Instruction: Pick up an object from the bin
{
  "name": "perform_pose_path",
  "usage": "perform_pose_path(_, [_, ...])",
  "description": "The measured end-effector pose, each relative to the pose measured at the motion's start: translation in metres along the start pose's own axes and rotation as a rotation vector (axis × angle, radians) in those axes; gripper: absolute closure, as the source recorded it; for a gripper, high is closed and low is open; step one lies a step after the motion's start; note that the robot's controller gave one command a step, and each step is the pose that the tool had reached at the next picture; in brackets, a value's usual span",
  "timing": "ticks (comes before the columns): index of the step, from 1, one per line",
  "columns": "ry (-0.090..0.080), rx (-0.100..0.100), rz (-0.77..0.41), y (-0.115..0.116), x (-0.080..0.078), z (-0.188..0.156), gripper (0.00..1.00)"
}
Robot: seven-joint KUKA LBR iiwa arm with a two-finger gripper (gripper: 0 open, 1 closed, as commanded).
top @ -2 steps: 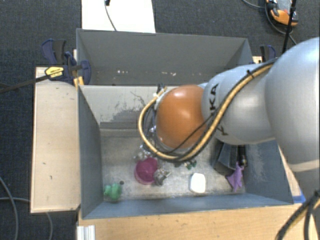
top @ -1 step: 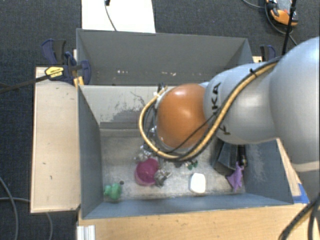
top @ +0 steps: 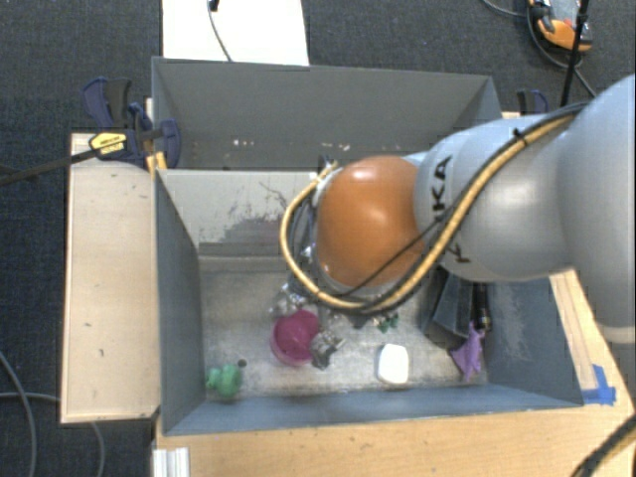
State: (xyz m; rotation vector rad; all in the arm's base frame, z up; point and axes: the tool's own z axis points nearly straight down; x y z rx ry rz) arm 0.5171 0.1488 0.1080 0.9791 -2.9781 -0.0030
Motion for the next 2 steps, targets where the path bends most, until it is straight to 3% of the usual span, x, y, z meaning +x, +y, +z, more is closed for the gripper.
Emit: perform_pose_path(2, [-0.011, 0.005, 0.002, -0.001, -0.003, -0.034, 1.0])
